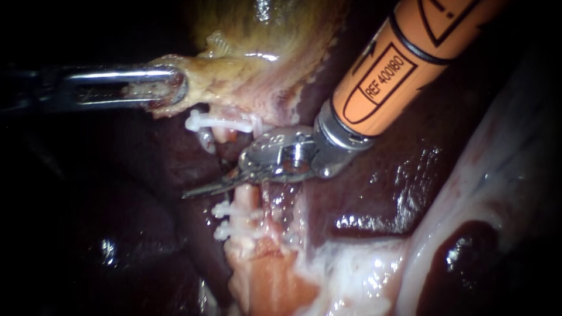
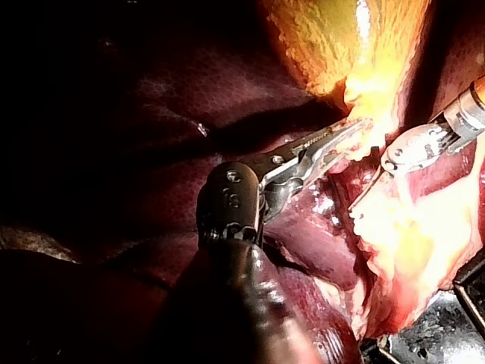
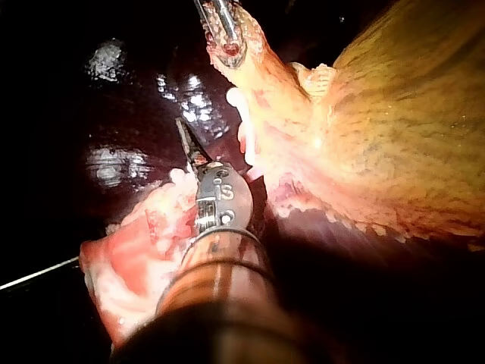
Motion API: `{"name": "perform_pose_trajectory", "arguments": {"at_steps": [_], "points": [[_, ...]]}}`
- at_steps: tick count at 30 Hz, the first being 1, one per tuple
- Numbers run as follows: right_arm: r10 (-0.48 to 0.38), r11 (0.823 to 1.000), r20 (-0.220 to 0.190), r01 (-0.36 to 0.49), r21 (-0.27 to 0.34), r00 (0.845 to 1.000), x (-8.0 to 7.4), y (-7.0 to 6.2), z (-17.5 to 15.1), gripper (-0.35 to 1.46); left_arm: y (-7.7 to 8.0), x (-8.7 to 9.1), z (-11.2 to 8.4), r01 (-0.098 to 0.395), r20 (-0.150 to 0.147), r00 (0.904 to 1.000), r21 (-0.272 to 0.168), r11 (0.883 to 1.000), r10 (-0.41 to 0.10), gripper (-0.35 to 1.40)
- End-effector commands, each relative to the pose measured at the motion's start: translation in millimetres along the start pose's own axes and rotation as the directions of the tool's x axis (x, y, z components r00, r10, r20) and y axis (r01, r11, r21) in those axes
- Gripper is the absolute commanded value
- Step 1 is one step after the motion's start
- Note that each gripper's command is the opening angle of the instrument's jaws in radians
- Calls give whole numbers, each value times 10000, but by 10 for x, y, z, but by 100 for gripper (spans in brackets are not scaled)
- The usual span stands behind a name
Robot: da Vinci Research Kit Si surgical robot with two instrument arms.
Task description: Go back from the cut left tube
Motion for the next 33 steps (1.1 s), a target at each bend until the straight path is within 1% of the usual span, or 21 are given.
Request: {"name": "perform_pose_trajectory", "arguments": {"at_steps": [1,2,3,4,5,6,7,10,13,16,19,20,21,24,25,28,29,31,33], "points": [[-25,10000,-94,25,27,10000,1,-2,0,-35,0,0,0,-1,3,10000,-1,10000,1,-35],[-42,10000,-233,44,72,9997,1,-4,0,-1,0,0,0,-1,3,10000,-2,10000,1,-35],[-60,10000,-424,61,35,9991,2,-5,1,39,0,0,-1,-1,4,10000,-3,10000,1,-35],[-78,9999,-697,73,-77,9975,3,-7,1,93,0,0,-1,-1,4,10000,-4,10000,1,-35],[-28,9997,-897,7,-239,9960,3,-8,2,115,0,0,-1,-2,5,10000,-4,10000,2,-35],[88,9993,-1002,-125,-363,9949,4,-9,2,126,0,0,-1,-2,5,10000,-5,10000,2,-35],[152,9988,-1064,-201,-451,9942,5,-10,3,133,-1,0,-1,-2,6,10000,-7,10000,2,-35],[160,9987,-1069,-210,-465,9941,6,-12,3,140,-1,0,-1,-3,9,10000,-11,10000,3,-35],[158,9984,-1115,-217,-513,9936,6,-13,3,141,-1,0,-1,-3,10,10000,-13,10000,3,-35],[155,9967,-1207,-250,-777,9926,5,-19,-6,143,-1,0,-1,-3,10,10000,-14,10000,3,-35],[235,9871,-1479,-463,-1531,9887,5,-37,-30,143,-2,0,-2,-4,13,10000,-18,10000,4,-35],[329,9788,-1635,-649,-1941,9860,6,-45,-42,143,-2,0,-2,-4,14,10000,-19,10000,4,-35],[367,9744,-1706,-732,-2126,9847,8,-51,-52,143,-2,0,-2,-5,15,10000,-22,10000,5,-35],[-28,9588,-1776,-478,-2802,9841,15,-72,-90,143,-4,0,-2,-5,17,10000,-26,10000,5,-35],[-163,9525,-1766,-384,-3021,9841,16,-78,-106,143,-4,0,-2,-6,18,10000,-29,10000,6,-35],[-437,9384,-1703,-180,-3450,9844,16,-93,-138,143,-5,0,-2,-6,19,10000,-29,10000,6,-35],[-484,9313,-1689,-167,-3640,9845,14,-99,-151,143,-5,0,-2,-6,19,10000,-29,10000,6,-35],[-596,9191,-1635,-98,-3939,9847,9,-108,-167,143,-4,0,-2,-6,19,10000,-30,10000,6,-35],[-654,9034,-1427,-22,-4288,9876,0,-118,-183,141,-4,0,-2,-5,19,10000,-29,10000,5,-35]]}}
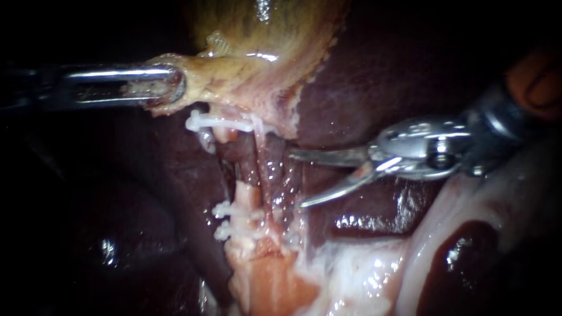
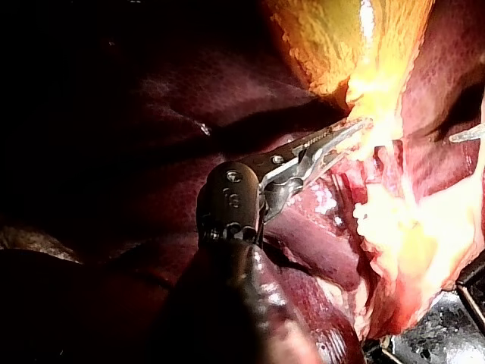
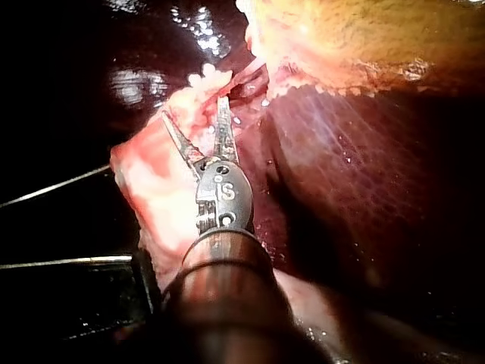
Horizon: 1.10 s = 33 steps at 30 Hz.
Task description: Go back from the cut left tube
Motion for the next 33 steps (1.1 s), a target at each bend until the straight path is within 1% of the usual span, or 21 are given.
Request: {"name": "perform_pose_trajectory", "arguments": {"at_steps": [1,2,4,6,7,9,14,21,26,28,33], "points": [[-15,9999,182,17,-128,9998,-2,-1,-6,141,0,0,0,2,1,10000,-1,10000,-2,-35],[23,9997,395,-13,-264,9992,-5,-1,-12,141,0,0,0,2,0,10000,0,10000,-2,-35],[36,9986,1000,16,-522,9950,-11,-1,-24,140,0,0,1,2,0,10000,1,10000,-2,-35],[107,9974,1653,14,-726,9862,-16,-1,-32,140,0,0,1,2,-1,10000,2,10000,-2,-35],[139,9968,1917,15,-803,9813,-17,-1,-35,140,0,0,2,3,-2,10000,3,10000,-3,-35],[112,9956,2225,98,-931,9749,-20,1,-39,138,-1,0,2,3,-3,10000,5,10000,-3,-35],[57,9940,2281,194,-1076,9736,-22,2,-40,138,-6,-1,8,-13,-15,10000,18,10000,13,-35],[67,9938,2282,188,-1094,9736,-22,3,-40,138,-20,-14,27,-103,-80,9999,100,9999,104,-35],[82,9936,2283,178,-1117,9736,-23,4,-40,138,-28,-25,44,-178,-95,9998,27,9998,178,-35],[88,9935,2283,174,-1125,9736,-23,4,-40,138,-30,-28,48,-196,-57,9998,7,9998,196,-35],[96,9934,2283,169,-1136,9735,-23,4,-40,138,-31,-30,51,-209,-49,9998,-14,9998,209,-35]]}}
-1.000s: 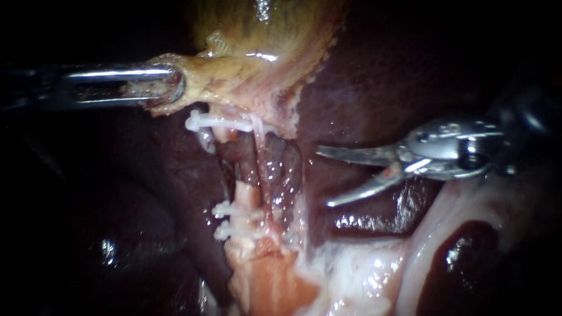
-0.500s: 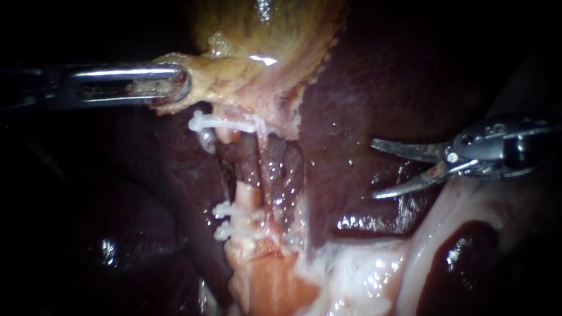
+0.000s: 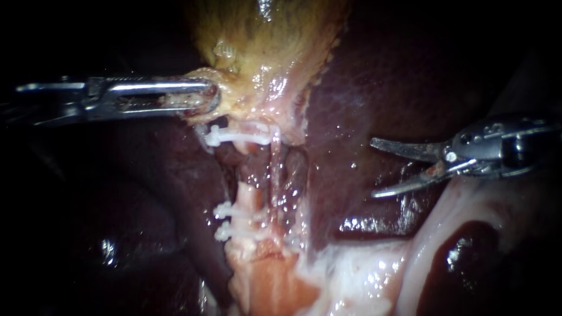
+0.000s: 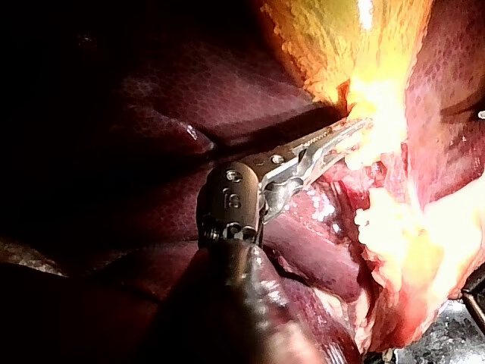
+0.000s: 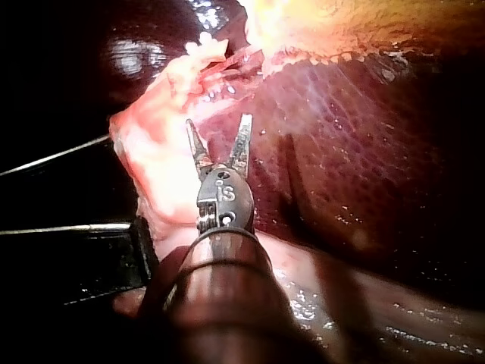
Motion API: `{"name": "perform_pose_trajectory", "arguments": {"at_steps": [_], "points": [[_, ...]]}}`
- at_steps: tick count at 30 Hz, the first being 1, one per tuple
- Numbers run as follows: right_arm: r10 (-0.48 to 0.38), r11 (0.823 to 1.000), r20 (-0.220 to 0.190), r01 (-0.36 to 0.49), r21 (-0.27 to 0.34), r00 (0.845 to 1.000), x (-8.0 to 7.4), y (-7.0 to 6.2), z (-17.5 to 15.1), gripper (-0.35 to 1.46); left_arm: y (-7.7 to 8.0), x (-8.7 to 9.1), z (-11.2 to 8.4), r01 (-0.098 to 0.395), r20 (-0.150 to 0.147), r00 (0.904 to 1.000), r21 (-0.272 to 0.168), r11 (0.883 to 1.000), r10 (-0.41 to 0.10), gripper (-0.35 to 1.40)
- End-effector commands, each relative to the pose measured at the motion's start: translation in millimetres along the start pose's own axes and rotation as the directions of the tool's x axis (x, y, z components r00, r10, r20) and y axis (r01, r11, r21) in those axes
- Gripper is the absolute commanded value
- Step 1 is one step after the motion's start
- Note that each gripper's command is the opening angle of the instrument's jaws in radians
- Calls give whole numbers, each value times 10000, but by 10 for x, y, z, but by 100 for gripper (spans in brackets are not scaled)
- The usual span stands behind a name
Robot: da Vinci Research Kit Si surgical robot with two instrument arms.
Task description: Go back from the cut left tube
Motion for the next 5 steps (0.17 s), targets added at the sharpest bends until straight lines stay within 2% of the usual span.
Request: {"name": "perform_pose_trajectory", "arguments": {"at_steps": [1,5], "points": [[9,10000,0,-9,-10,10000,0,0,0,138,0,0,0,-2,7,10000,-11,10000,2,-35],[34,9999,-59,-34,94,10000,2,1,2,133,1,1,-3,2,18,10000,-27,10000,-2,-35]]}}
